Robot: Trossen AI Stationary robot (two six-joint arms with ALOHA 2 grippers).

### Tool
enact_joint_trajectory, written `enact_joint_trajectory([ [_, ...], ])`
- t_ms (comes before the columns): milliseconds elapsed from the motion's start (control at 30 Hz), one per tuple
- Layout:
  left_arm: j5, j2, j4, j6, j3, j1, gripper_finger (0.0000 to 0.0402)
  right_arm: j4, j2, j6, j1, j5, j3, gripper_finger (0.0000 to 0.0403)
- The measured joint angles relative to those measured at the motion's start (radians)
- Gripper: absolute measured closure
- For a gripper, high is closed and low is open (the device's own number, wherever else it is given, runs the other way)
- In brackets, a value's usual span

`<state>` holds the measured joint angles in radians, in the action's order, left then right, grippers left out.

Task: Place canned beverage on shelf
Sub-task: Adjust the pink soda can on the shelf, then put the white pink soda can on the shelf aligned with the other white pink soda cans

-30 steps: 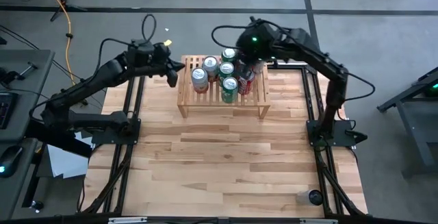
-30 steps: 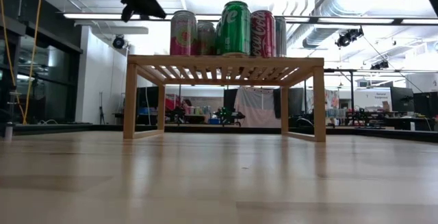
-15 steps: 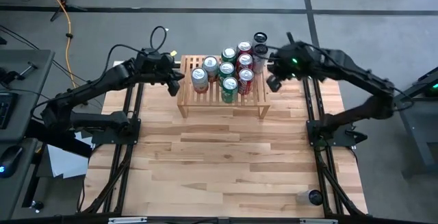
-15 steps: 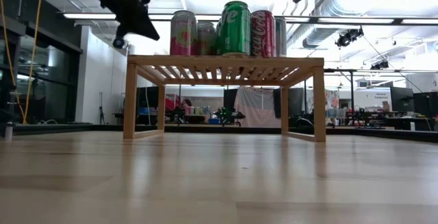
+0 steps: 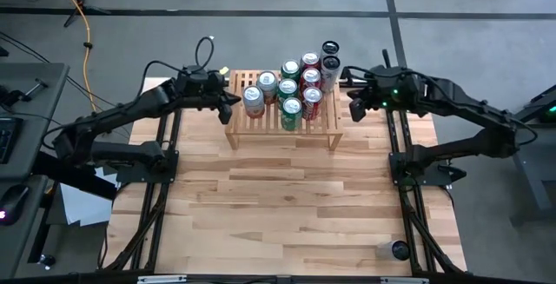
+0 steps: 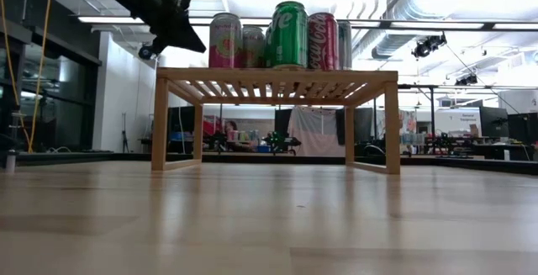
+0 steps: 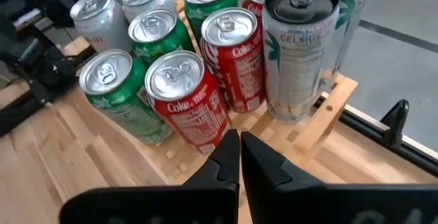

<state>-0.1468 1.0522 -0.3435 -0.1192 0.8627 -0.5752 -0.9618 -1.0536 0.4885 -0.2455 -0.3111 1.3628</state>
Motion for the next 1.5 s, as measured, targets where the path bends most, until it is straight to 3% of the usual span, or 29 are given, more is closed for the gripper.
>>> enact_joint_trajectory([
  [567, 0.012, 0.136, 0.084, -0.062, 0.000, 0.129, 0.0401, 0.011, -0.013, -0.016, 0.000, -0.001, 0.000, 0.0403],
  [967, 0.091, 0.134, 0.113, -0.055, 0.000, 0.173, 0.0401, 0.011, -0.013, -0.022, 0.000, -0.002, 0.000, 0.0403],
  [1333, 0.099, 0.131, 0.151, -0.063, 0.000, 0.173, 0.0401, 0.011, -0.013, -0.022, 0.000, -0.001, 0.000, 0.0403],
  [1500, 0.095, 0.052, 0.086, -0.106, 0.000, 0.172, 0.0401, 0.013, -0.013, -0.025, 0.000, 0.019, 0.002, 0.0403],
])
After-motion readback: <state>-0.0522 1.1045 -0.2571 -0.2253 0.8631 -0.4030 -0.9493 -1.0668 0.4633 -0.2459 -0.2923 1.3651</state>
